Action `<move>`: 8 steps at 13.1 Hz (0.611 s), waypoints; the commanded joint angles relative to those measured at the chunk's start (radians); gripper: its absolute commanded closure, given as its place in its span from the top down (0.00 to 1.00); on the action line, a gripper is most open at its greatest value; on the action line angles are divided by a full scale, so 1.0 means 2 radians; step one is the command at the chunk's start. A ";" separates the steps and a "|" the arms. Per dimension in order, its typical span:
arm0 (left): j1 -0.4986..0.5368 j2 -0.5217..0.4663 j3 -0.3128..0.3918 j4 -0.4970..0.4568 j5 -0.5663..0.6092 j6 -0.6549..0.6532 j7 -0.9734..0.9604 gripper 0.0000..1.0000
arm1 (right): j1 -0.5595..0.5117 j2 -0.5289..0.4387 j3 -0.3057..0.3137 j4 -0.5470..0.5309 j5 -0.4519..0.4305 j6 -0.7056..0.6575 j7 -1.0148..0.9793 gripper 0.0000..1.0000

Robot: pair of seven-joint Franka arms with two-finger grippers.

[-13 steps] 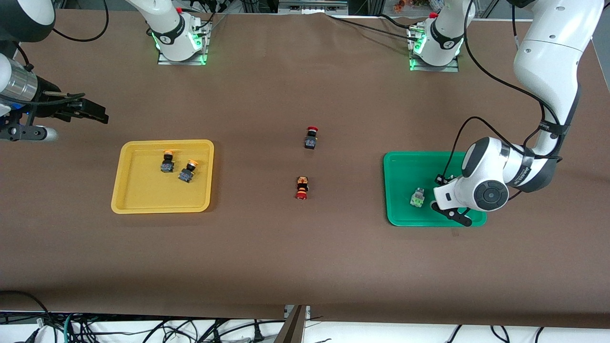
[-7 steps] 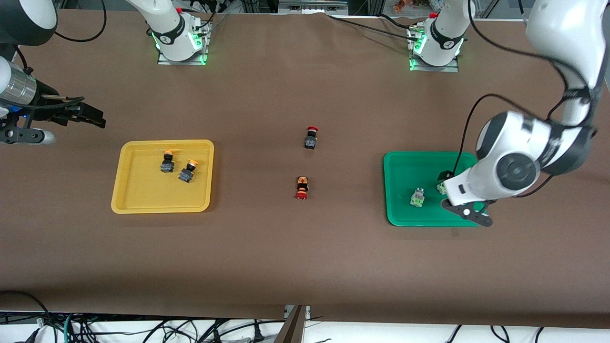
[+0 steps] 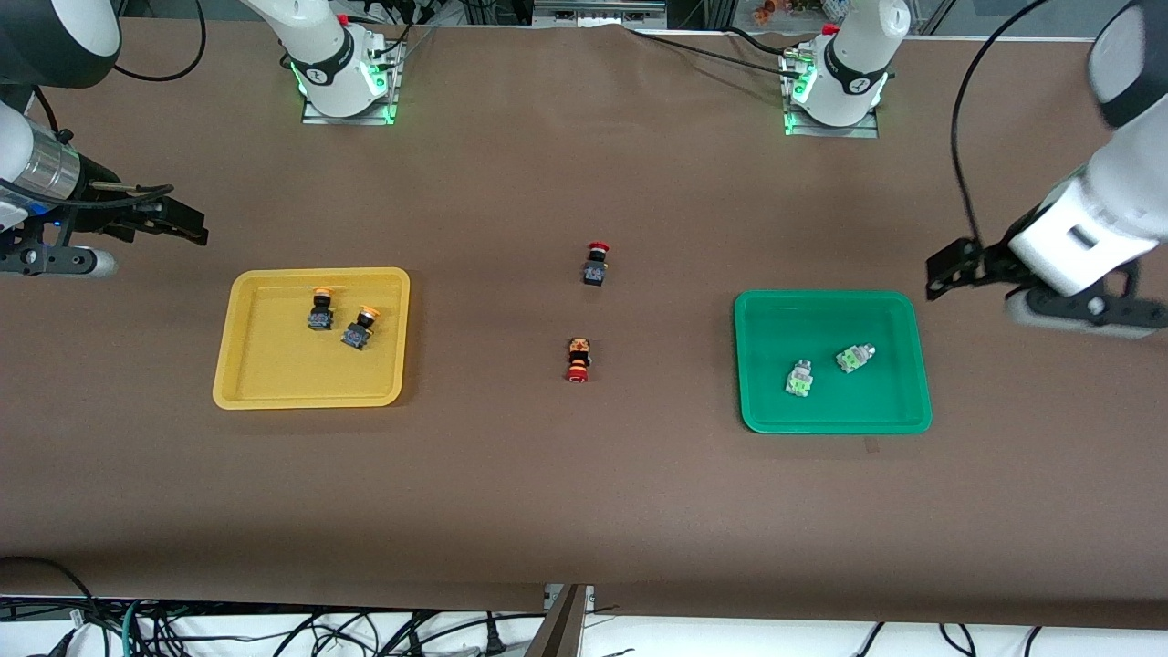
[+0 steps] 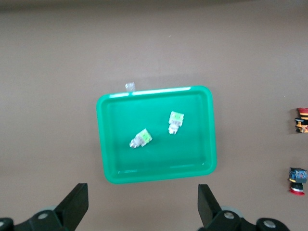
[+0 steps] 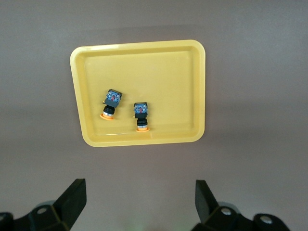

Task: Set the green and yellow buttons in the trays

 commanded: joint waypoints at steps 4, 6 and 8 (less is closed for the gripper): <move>-0.021 -0.034 0.027 -0.061 0.008 0.000 0.002 1.00 | -0.001 -0.008 0.003 -0.008 -0.013 0.001 -0.005 1.00; -0.023 -0.029 0.026 -0.053 0.008 -0.003 0.000 1.00 | -0.001 -0.008 0.003 -0.008 -0.013 0.001 -0.005 1.00; -0.024 -0.028 0.026 -0.052 0.008 -0.003 0.001 1.00 | -0.001 -0.008 0.003 -0.008 -0.013 0.001 -0.006 1.00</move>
